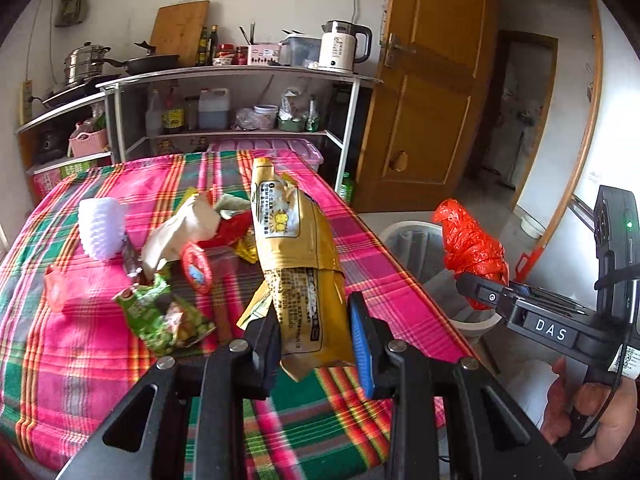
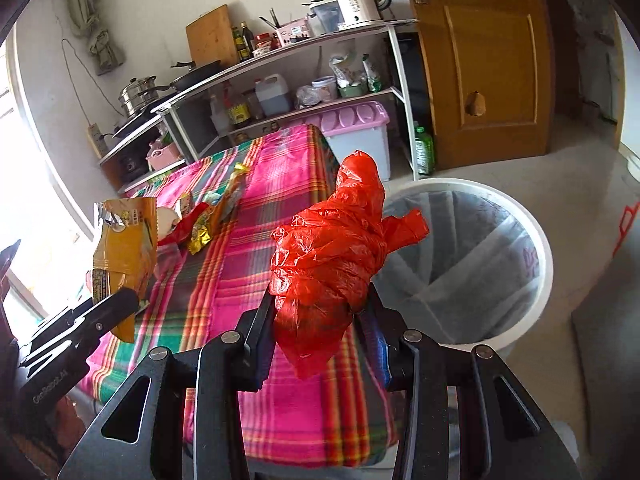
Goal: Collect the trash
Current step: 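Carry the red bag and yellow bag over the white trash bin with both tools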
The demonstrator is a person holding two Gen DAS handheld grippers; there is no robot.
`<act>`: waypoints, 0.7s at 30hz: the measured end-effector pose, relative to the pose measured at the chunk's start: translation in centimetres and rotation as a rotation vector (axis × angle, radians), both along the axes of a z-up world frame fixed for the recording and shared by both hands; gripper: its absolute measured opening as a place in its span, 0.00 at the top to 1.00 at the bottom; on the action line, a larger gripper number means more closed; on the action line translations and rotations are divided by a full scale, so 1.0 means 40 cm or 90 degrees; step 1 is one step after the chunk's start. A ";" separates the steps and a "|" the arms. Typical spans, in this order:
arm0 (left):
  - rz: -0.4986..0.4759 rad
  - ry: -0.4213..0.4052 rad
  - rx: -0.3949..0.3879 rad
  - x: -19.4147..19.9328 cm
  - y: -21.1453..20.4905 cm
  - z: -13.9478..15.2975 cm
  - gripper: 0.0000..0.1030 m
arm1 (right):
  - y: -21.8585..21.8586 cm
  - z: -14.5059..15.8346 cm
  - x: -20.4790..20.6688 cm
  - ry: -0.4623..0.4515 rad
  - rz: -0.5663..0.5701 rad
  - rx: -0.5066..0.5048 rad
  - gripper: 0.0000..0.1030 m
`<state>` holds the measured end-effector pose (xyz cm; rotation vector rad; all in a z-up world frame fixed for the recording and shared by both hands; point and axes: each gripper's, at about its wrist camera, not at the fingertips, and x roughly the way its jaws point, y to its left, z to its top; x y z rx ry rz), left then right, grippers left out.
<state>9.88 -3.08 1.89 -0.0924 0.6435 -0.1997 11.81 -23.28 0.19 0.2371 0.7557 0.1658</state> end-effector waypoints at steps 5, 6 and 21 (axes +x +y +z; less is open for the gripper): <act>-0.050 0.007 -0.002 0.061 -0.086 0.001 0.69 | -0.081 -0.025 0.008 0.012 -0.040 0.005 0.61; -0.059 0.008 -0.002 0.071 -0.102 0.002 0.69 | -0.095 -0.031 0.012 0.015 -0.047 0.006 0.61; -0.160 0.052 -0.009 0.228 -0.303 -0.042 0.69 | -0.250 -0.113 0.075 0.076 -0.104 0.022 0.60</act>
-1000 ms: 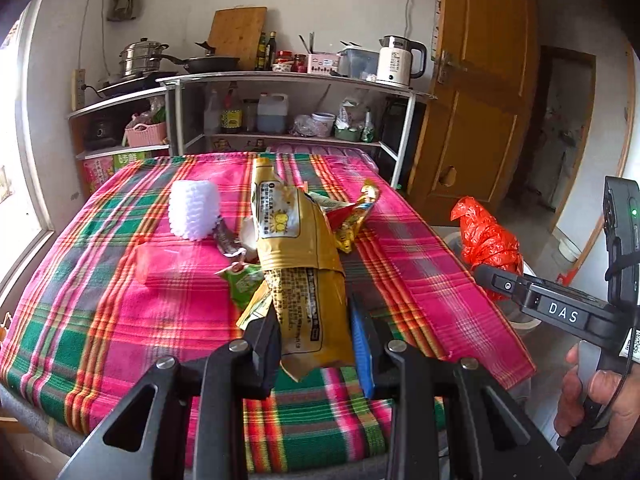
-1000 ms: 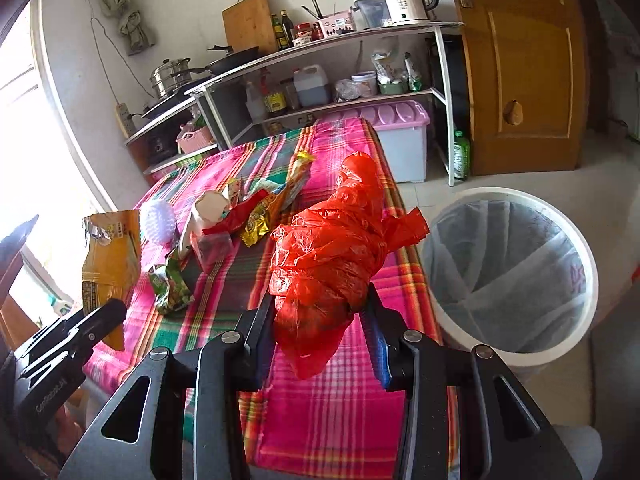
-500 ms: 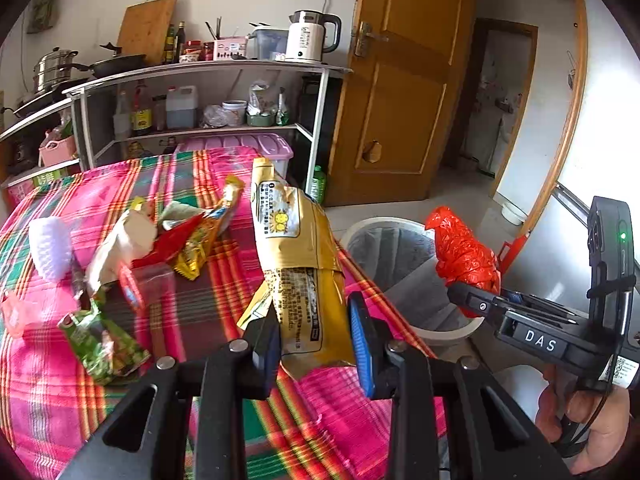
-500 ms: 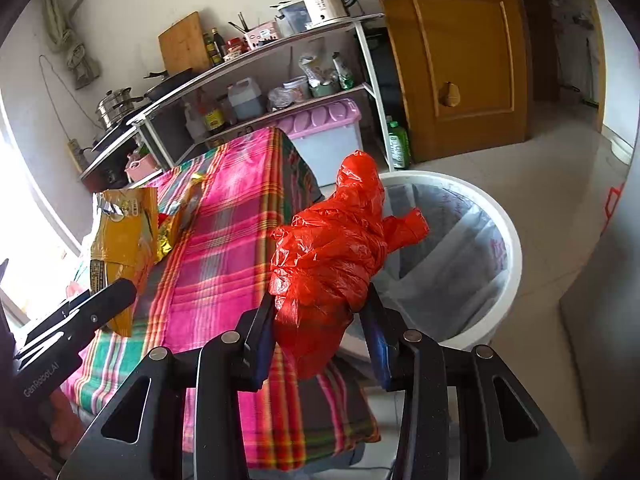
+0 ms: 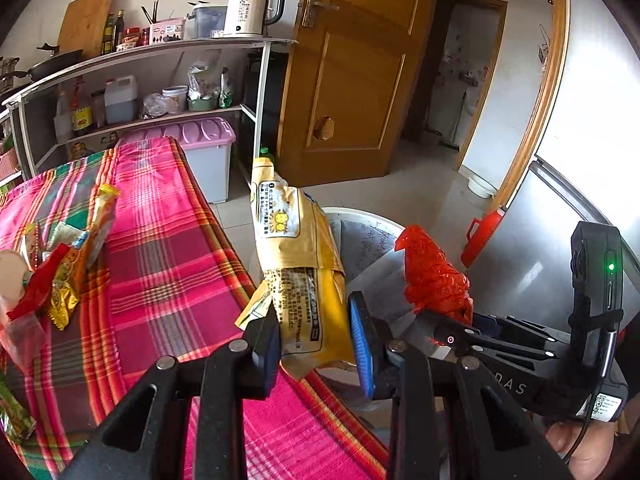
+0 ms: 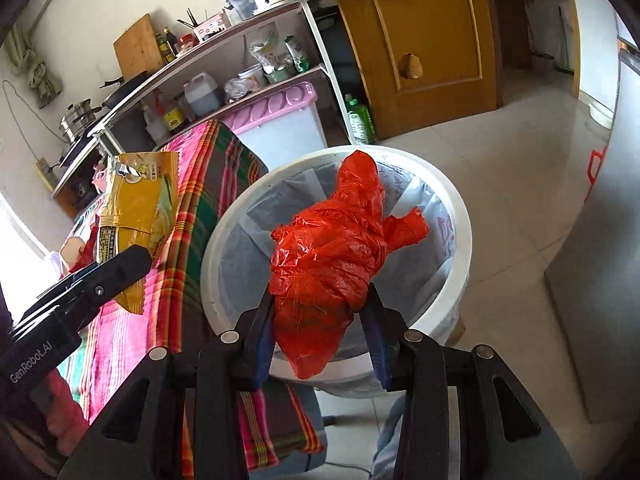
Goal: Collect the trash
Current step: 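Carry the red bag and yellow bag over the white trash bin with both tools, then open the right tool then the left tool to drop both bags into the bin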
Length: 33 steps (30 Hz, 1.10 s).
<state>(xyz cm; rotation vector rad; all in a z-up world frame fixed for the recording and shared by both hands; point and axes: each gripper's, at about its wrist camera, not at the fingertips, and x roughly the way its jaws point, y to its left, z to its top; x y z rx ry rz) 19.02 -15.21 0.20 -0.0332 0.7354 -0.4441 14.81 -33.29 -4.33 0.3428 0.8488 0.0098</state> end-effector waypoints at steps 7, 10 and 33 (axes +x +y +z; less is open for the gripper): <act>-0.019 0.016 -0.001 0.030 -0.044 -0.021 0.61 | -0.031 -0.018 0.005 0.006 -0.010 -0.007 0.55; -0.026 0.025 -0.012 0.036 -0.049 -0.026 0.55 | -0.037 -0.014 0.003 -0.006 -0.014 -0.012 0.50; -0.012 -0.004 -0.039 -0.011 -0.006 0.016 0.38 | -0.022 0.072 -0.065 -0.062 -0.022 -0.029 0.49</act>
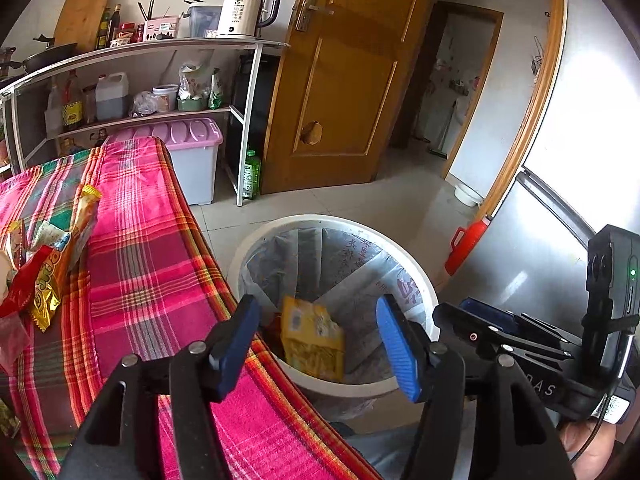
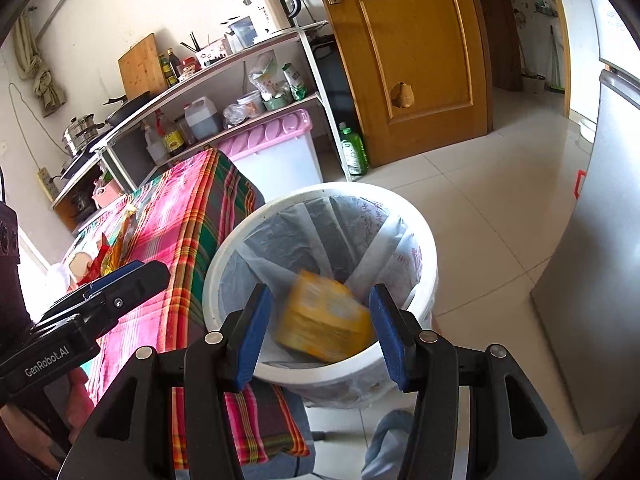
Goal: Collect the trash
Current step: 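Open the right tool then the left tool to drop both bags into the bin, then move both tools back over the table toward the green snack bag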
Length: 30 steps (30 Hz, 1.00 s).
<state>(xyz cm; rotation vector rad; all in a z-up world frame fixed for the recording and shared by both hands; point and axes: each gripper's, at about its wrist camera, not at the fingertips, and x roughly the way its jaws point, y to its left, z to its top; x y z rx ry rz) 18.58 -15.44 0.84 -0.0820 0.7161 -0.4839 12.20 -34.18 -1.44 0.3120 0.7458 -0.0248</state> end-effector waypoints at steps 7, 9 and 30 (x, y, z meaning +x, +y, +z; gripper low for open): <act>0.019 -0.019 -0.010 -0.037 0.049 0.023 0.39 | 0.041 0.034 -0.019 -0.027 0.028 -0.012 0.49; 0.025 -0.026 -0.010 -0.050 0.064 0.029 0.39 | 0.057 0.046 -0.024 -0.037 0.038 -0.016 0.49; 0.188 -0.071 0.015 -0.238 0.333 0.040 0.39 | 0.325 0.088 -0.084 -0.064 0.193 -0.042 0.49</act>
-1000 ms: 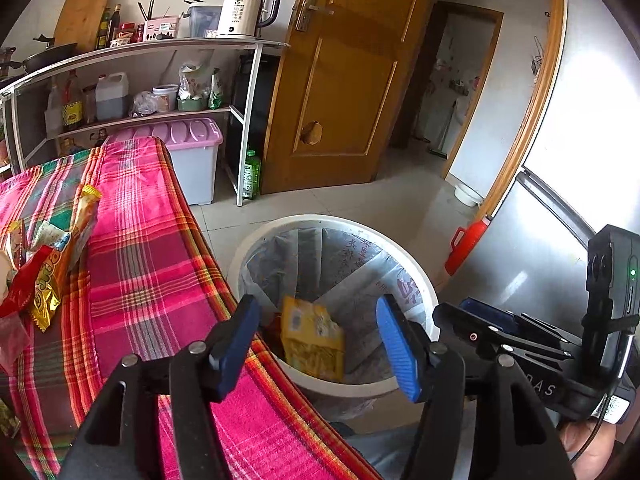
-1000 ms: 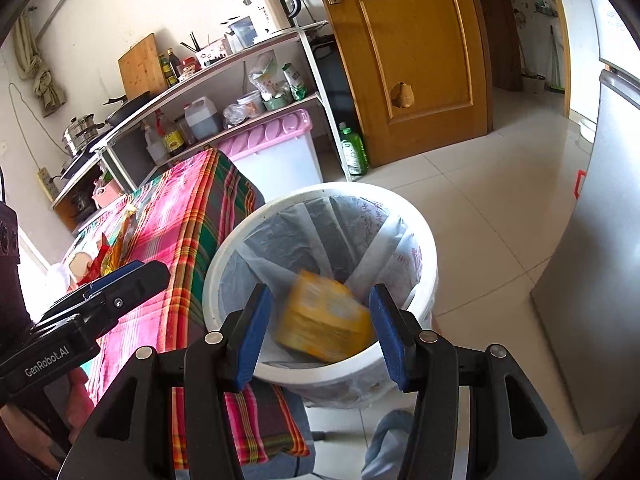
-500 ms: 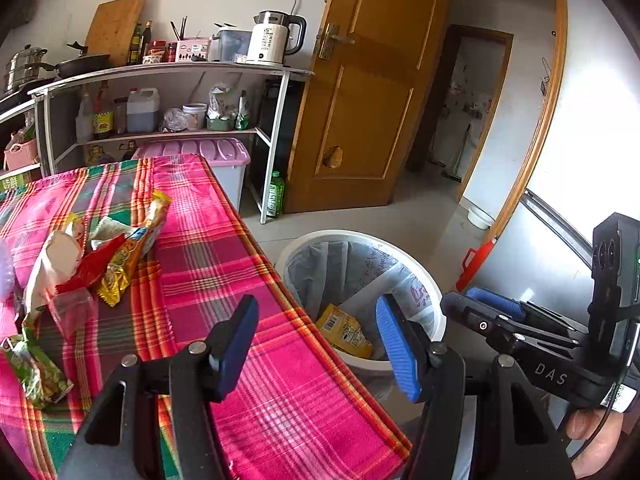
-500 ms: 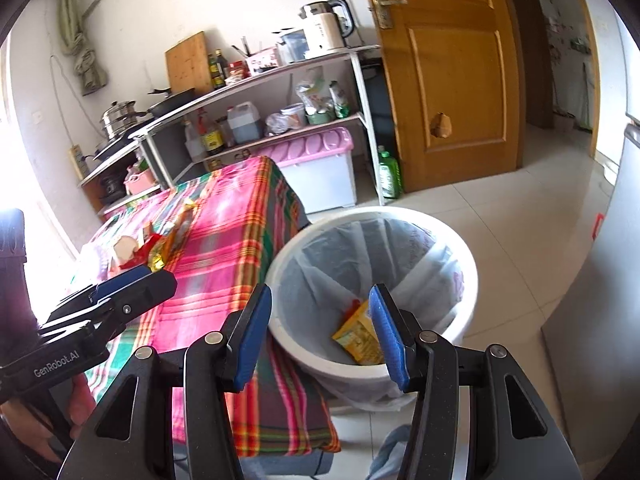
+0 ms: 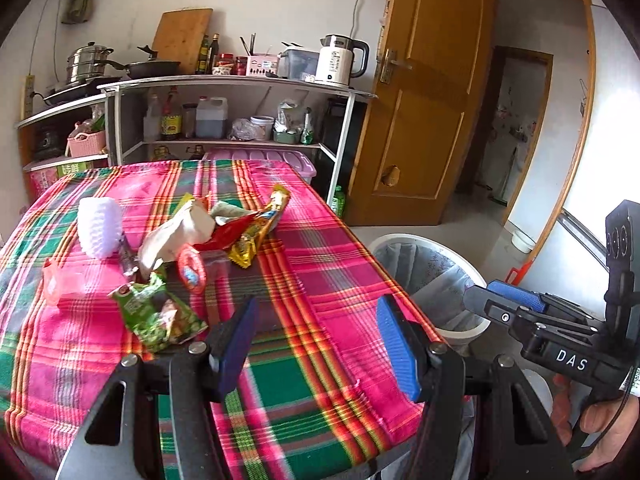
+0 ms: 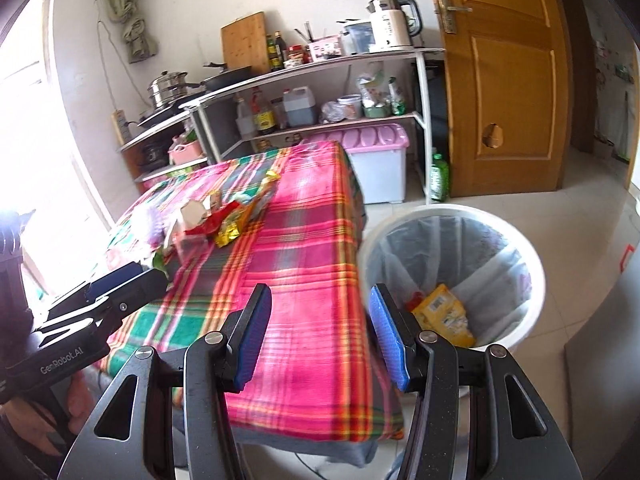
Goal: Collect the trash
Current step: 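Move both tools back over the table toward the green snack bag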
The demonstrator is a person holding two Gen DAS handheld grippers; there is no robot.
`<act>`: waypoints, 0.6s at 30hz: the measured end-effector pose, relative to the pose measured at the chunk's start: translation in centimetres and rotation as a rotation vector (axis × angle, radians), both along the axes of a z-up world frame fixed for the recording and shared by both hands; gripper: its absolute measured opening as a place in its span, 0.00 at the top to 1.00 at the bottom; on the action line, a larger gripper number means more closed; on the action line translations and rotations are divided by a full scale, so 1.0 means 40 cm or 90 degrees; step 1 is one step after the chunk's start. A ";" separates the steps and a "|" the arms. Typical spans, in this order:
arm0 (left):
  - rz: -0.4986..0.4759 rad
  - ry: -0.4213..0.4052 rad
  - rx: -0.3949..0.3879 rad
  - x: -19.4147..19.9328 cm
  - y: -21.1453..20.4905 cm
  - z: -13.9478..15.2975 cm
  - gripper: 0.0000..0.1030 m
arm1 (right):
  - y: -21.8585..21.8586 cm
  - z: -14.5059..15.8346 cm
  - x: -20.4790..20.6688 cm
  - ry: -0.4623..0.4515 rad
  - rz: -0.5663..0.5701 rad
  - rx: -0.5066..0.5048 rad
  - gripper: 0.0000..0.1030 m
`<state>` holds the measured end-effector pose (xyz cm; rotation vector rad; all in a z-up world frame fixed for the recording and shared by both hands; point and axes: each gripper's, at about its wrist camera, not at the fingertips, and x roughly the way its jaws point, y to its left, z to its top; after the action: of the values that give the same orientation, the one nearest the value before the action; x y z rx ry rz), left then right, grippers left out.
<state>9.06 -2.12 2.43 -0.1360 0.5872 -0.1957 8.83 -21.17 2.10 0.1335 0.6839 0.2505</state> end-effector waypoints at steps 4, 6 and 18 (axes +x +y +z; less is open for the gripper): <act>0.033 0.002 -0.002 -0.027 0.051 -0.008 0.39 | 0.038 -0.005 -0.001 -0.002 0.024 0.004 0.49; 0.048 0.002 0.000 -0.038 0.072 -0.012 0.39 | 0.052 -0.008 0.000 -0.001 0.035 0.005 0.49; 0.115 0.016 -0.006 -0.034 0.163 -0.037 0.39 | 0.102 -0.030 0.028 0.011 0.078 0.007 0.49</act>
<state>7.71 4.41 0.94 -0.2000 0.5959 -0.0212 9.93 -17.10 0.91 0.1040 0.7096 0.3712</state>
